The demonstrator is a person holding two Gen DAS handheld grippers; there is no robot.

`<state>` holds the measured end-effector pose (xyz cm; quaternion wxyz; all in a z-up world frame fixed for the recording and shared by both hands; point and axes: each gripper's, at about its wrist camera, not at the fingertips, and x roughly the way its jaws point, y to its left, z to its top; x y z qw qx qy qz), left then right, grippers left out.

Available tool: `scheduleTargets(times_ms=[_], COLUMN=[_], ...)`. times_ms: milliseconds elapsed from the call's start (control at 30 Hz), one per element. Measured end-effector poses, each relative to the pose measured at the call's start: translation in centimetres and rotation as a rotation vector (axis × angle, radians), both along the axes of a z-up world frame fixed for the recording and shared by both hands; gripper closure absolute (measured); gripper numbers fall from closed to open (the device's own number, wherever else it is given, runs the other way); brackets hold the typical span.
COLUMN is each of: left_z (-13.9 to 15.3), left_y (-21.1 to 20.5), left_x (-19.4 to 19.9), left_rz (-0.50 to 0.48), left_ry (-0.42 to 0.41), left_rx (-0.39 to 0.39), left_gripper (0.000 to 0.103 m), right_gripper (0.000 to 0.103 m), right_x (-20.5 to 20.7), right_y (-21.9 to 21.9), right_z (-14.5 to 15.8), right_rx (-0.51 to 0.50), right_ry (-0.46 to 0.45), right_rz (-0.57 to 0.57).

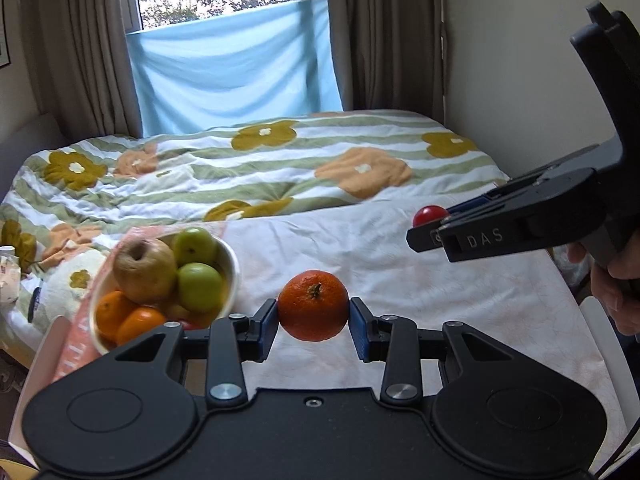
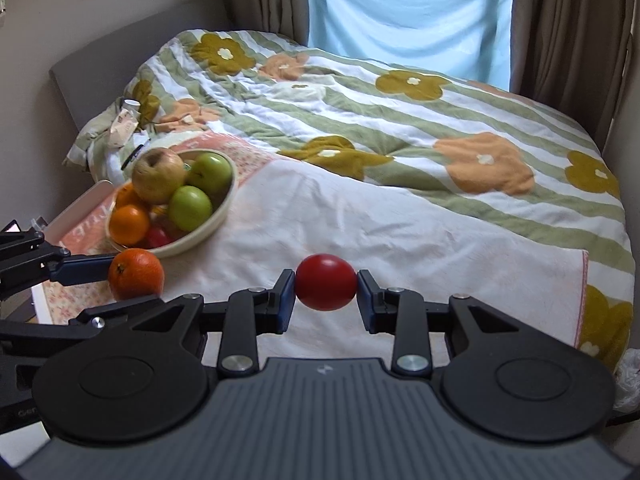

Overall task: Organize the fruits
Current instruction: 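Carry the tangerine and cherry tomato with both tools over the plate, then lower and open both tools to drop the tangerine and tomato onto the plate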

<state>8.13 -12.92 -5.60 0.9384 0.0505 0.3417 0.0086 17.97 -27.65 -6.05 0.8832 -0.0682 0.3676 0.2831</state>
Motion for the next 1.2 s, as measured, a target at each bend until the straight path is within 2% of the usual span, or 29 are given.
scheduleTargets(times_ms=[300, 500, 833, 1200], left_z=[1.4, 1.8, 0.2, -2.3], left_y=[6.2, 11.2, 19.0, 24.4], left_x=[-0.4, 0.2, 2.8, 6.9], left_rz=[0.017, 0.005, -0.021, -0.071], left_ry=[-0.042, -0.052, -0.028, 0.001], left_rx=[0.005, 0.006, 0.000, 0.006], left_gripper=[0.061, 0.061, 0.061, 0.061], right_gripper=[0.055, 0.055, 0.055, 0.055], right_x=[-2.0, -2.2, -1.5, -0.2], right_y=[6.0, 10.5, 17.9, 21.8], right_z=[1.8, 1.7, -0.5, -3.5], right_rx=[0.011, 0.011, -0.008, -0.024], right_ry=[-0.021, -0.008, 0.024, 0.091], right_rz=[0.006, -0.025, -0.076, -0.166])
